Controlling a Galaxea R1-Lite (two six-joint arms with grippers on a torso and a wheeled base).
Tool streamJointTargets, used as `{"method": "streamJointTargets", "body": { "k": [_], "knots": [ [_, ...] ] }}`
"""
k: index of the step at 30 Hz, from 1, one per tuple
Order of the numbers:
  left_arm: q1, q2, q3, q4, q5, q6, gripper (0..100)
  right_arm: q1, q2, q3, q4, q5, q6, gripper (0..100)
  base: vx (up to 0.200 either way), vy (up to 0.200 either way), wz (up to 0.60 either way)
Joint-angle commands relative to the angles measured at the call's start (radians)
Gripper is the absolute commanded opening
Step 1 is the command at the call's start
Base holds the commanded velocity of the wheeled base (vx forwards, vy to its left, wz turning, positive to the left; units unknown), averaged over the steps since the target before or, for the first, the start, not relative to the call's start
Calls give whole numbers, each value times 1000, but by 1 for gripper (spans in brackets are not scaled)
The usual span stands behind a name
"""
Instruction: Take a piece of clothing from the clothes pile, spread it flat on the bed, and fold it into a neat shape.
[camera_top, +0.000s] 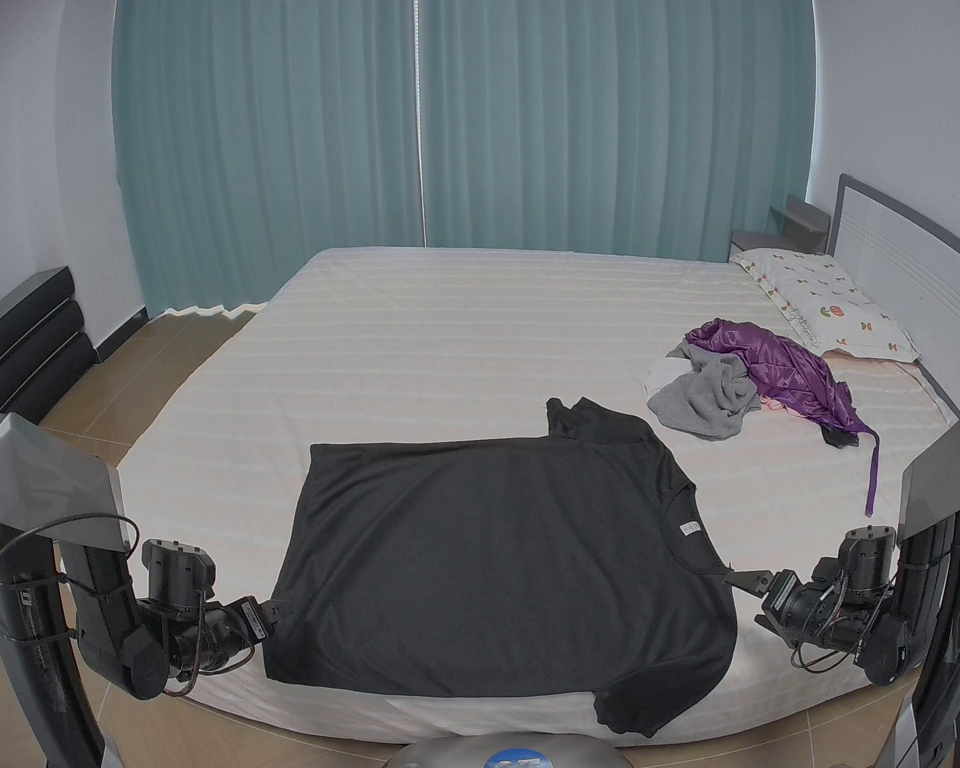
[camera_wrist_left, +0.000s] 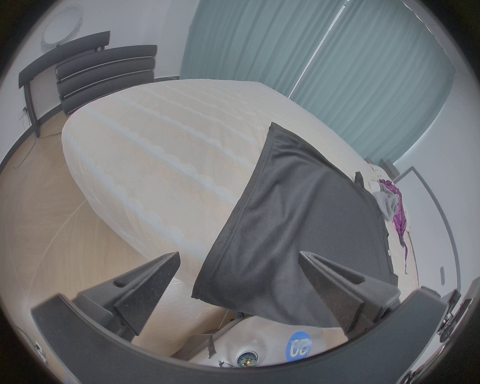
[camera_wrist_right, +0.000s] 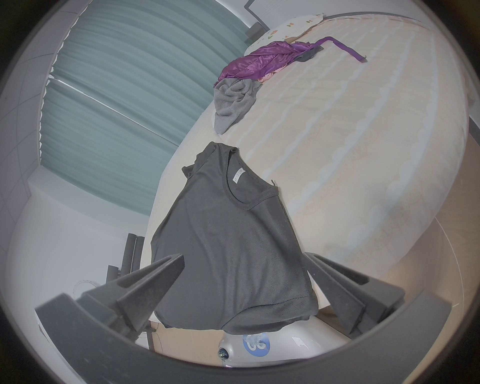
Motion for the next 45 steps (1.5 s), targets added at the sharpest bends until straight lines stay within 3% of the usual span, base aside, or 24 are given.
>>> {"method": "streamJointTargets", "body": {
  "k": [1,7,19,29,38,42,45],
  "knots": [
    [5,-6,-7,-1,0,-8,100,0,-7,18,-14,-1,1,100,0,200,0],
    [8,0,-13,-1,2,-9,100,2,0,18,-14,-1,-1,100,0,200,0],
    [-12,-12,-27,-1,6,-41,100,14,0,18,-15,-2,-3,100,0,0,0],
    [-22,-11,-68,-1,5,-60,100,17,4,18,-15,1,-3,100,120,0,0],
    [-12,3,-297,52,-9,-61,100,17,30,13,-15,2,5,100,0,0,0],
    [-12,51,-439,137,-78,-60,100,17,19,13,-15,4,37,100,0,0,0],
    [-3,84,-545,191,-184,-58,100,17,19,13,-15,2,53,100,0,0,0]
  ]
}}
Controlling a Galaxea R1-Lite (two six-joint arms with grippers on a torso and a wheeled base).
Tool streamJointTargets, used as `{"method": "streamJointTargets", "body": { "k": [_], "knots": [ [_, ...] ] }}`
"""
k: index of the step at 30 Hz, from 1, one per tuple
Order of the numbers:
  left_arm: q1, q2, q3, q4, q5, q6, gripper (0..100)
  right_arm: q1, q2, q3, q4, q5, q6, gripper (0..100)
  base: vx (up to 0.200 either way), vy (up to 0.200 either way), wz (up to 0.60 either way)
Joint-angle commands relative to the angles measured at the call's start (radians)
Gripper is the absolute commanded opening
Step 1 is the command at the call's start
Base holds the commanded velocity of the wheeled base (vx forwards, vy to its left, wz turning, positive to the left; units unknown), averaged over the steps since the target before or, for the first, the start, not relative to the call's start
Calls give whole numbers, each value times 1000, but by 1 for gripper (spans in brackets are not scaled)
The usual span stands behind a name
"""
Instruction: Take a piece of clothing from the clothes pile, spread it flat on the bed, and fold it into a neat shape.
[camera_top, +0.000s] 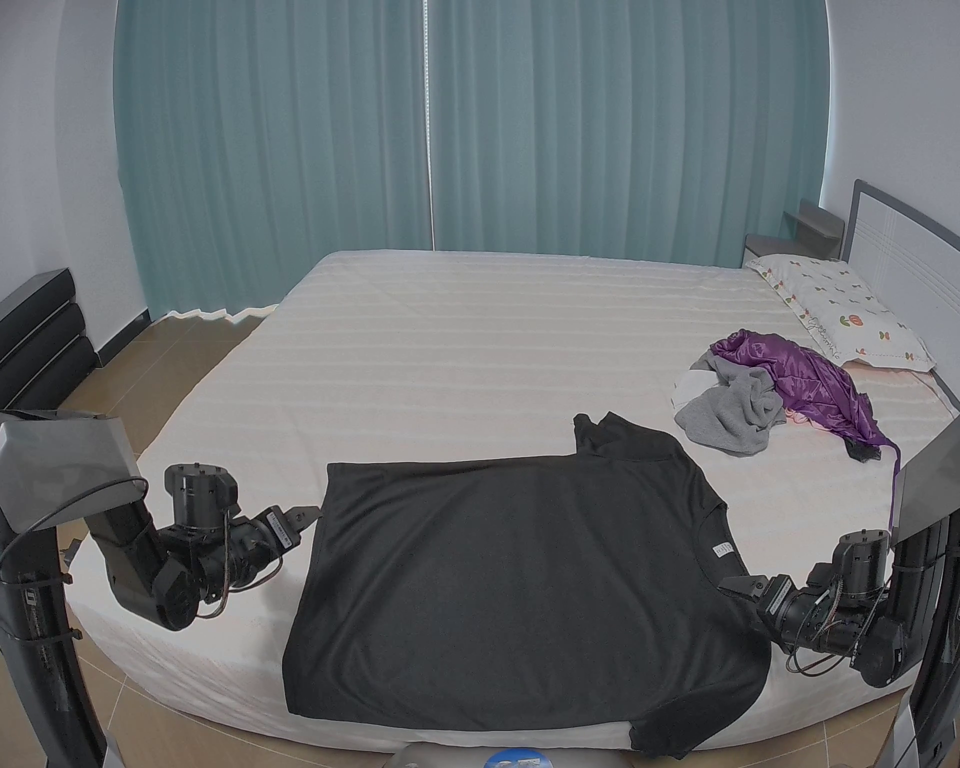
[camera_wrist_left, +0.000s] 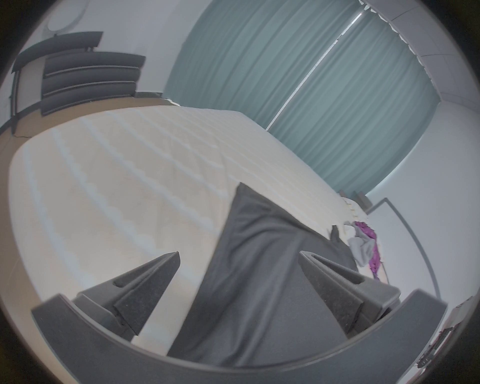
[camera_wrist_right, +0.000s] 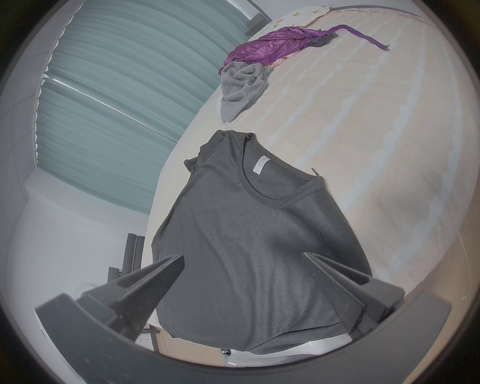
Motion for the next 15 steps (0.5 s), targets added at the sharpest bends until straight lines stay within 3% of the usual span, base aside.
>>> {"method": "streamJointTargets", "body": {
  "k": [1,9,15],
  "knots": [
    [13,76,-188,89,-122,1,100,0,-2,15,-15,2,26,100,0,0,0],
    [41,258,-705,431,-161,0,100,0,18,18,-15,2,29,100,0,0,0],
    [36,398,-905,471,-152,-2,100,2,28,18,-15,3,30,100,0,0,0]
  ]
}}
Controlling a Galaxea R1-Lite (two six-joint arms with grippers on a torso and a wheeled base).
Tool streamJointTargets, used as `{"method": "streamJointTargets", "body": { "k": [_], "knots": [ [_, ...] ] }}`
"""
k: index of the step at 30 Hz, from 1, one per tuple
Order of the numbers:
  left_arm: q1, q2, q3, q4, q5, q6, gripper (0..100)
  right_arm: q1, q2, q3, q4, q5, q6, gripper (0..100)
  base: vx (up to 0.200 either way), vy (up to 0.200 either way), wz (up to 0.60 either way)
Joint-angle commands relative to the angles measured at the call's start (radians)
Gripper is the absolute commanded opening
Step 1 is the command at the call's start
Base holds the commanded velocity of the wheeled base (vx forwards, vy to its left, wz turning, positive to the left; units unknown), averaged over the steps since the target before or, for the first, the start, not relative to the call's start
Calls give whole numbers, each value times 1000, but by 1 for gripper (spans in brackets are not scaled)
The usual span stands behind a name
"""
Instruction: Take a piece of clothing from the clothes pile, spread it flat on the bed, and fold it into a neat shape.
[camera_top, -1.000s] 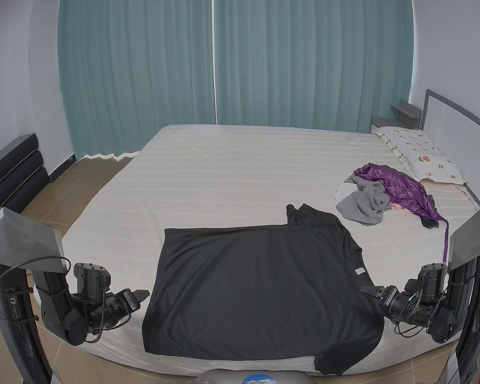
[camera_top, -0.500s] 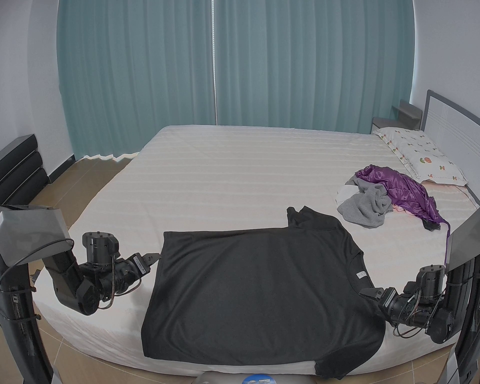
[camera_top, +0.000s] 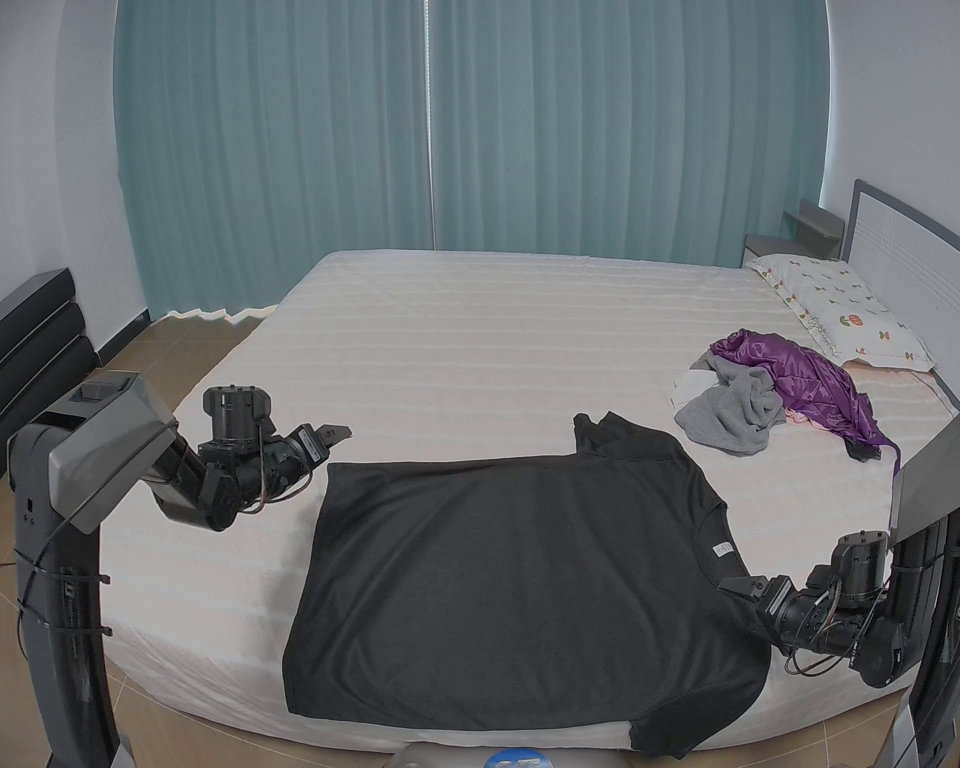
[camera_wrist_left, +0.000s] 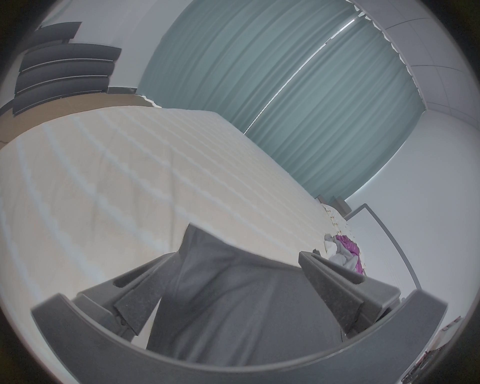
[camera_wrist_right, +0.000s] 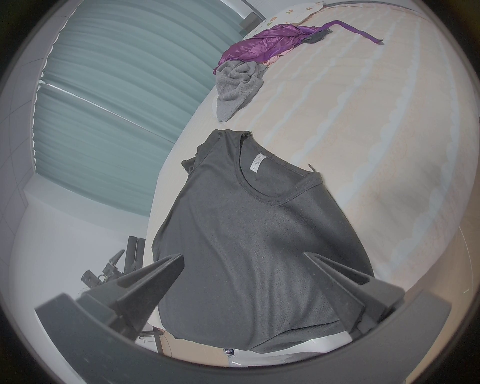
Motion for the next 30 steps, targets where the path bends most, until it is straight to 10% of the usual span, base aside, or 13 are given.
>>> {"method": "streamJointTargets", "body": {
  "k": [1,25,26,30],
  "knots": [
    [8,242,-295,115,-7,-5,100,1,23,16,-15,4,4,100,0,0,0],
    [-4,371,-478,130,55,-50,100,14,66,12,-15,39,4,100,0,0,0],
    [-4,372,-489,139,56,-50,0,14,66,12,-15,39,4,100,0,0,0],
    [-3,401,-551,156,93,-50,0,14,66,12,-15,39,4,100,0,0,0]
  ]
}}
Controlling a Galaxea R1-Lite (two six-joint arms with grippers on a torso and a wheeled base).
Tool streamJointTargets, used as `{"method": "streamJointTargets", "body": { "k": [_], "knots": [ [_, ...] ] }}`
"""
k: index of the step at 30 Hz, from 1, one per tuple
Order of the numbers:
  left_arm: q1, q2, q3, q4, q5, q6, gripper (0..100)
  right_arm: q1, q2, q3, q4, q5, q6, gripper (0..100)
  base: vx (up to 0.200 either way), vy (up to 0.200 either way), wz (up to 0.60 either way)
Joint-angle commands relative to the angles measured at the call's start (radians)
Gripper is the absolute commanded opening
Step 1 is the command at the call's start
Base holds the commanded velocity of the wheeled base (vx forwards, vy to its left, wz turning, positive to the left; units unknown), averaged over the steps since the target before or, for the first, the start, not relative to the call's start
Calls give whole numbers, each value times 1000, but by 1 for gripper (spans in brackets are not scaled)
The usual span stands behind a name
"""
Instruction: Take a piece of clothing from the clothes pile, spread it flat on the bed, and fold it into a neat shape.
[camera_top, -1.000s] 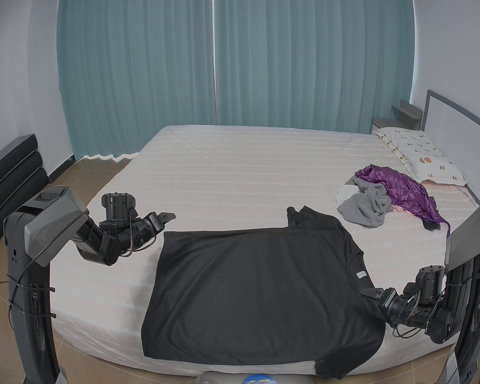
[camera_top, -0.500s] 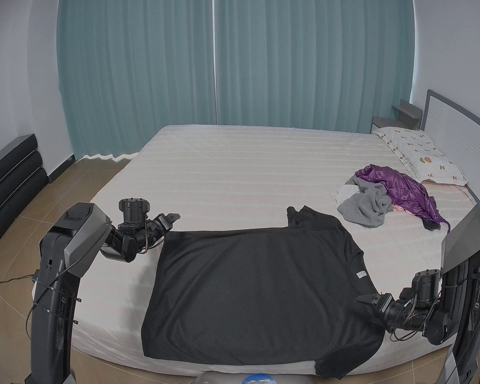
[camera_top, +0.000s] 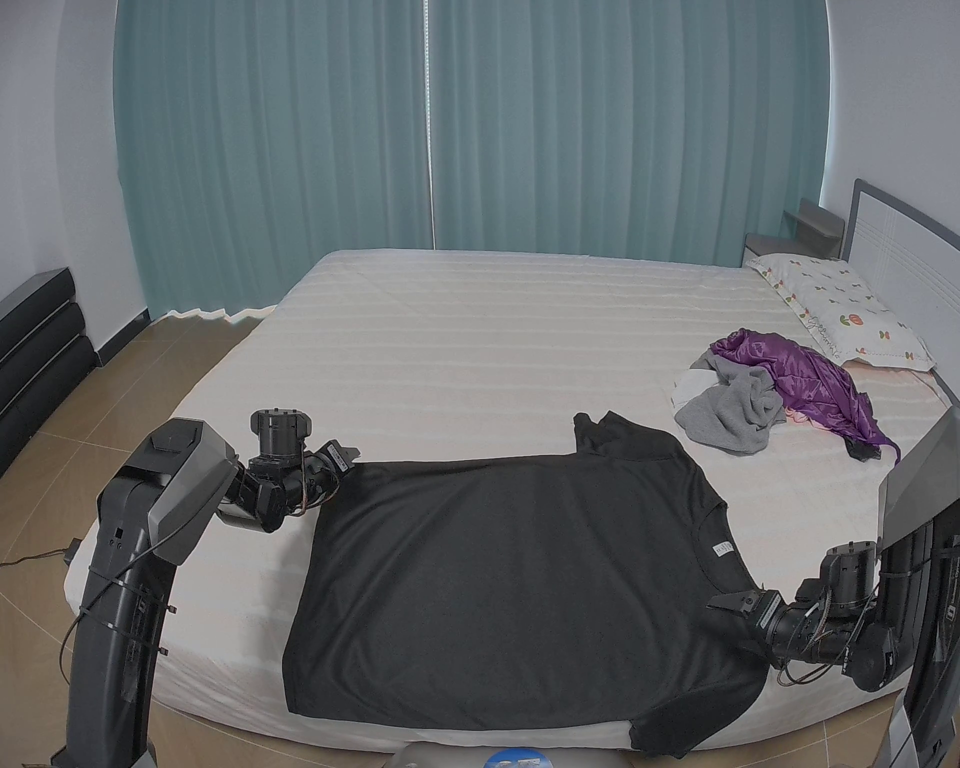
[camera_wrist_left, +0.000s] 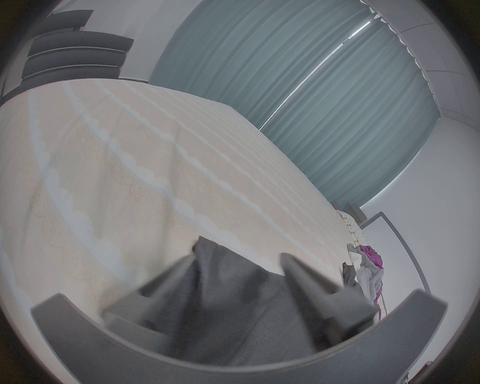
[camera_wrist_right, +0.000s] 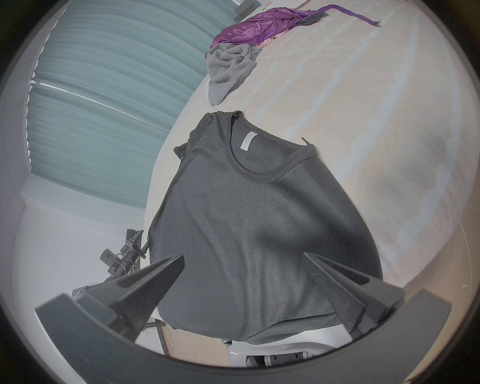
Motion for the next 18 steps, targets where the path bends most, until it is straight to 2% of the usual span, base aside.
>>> {"method": "streamJointTargets", "body": {
  "k": [1,4,12,18],
  "knots": [
    [1,40,-71,7,61,0,0,1,2,12,-16,0,0,100,0,0,0],
    [1,71,-130,8,119,-2,0,1,2,12,-15,0,0,100,0,0,0],
    [9,77,-150,4,135,-2,0,1,2,10,-16,0,0,100,0,0,0],
    [12,114,-231,2,202,-2,0,1,2,8,-16,-1,0,100,0,0,0]
  ]
}}
